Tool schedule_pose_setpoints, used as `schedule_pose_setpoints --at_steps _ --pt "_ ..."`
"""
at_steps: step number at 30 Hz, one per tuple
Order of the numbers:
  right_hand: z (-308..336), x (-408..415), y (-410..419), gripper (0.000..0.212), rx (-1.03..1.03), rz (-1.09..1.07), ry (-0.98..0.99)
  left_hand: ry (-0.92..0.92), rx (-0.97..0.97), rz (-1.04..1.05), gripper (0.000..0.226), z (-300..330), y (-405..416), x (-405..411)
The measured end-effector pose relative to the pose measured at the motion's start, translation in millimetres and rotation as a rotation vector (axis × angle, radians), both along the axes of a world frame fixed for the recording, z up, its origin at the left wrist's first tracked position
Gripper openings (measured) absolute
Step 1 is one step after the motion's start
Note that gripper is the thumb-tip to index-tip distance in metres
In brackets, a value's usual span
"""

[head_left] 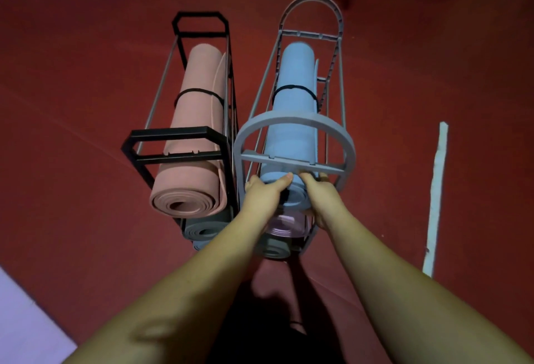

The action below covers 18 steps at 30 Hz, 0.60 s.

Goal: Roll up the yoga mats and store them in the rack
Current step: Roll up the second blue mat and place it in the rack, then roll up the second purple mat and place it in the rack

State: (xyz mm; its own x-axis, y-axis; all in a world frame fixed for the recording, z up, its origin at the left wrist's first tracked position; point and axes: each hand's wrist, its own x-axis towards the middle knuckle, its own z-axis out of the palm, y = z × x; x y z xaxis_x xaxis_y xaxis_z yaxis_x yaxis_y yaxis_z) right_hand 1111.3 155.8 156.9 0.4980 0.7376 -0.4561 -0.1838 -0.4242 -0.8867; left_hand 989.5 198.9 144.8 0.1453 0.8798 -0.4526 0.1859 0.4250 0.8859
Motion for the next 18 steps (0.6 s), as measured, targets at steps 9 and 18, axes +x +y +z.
schedule_pose_setpoints --at_steps 9,18 --pt "-7 -32 -62 0.065 -0.048 -0.17 0.053 0.106 0.009 -0.164 0.071 18 -34 -66" --pt "67 -199 -101 0.017 -0.103 0.558 -0.097 0.17 -0.056 -0.169 0.015 60 -123 -272"
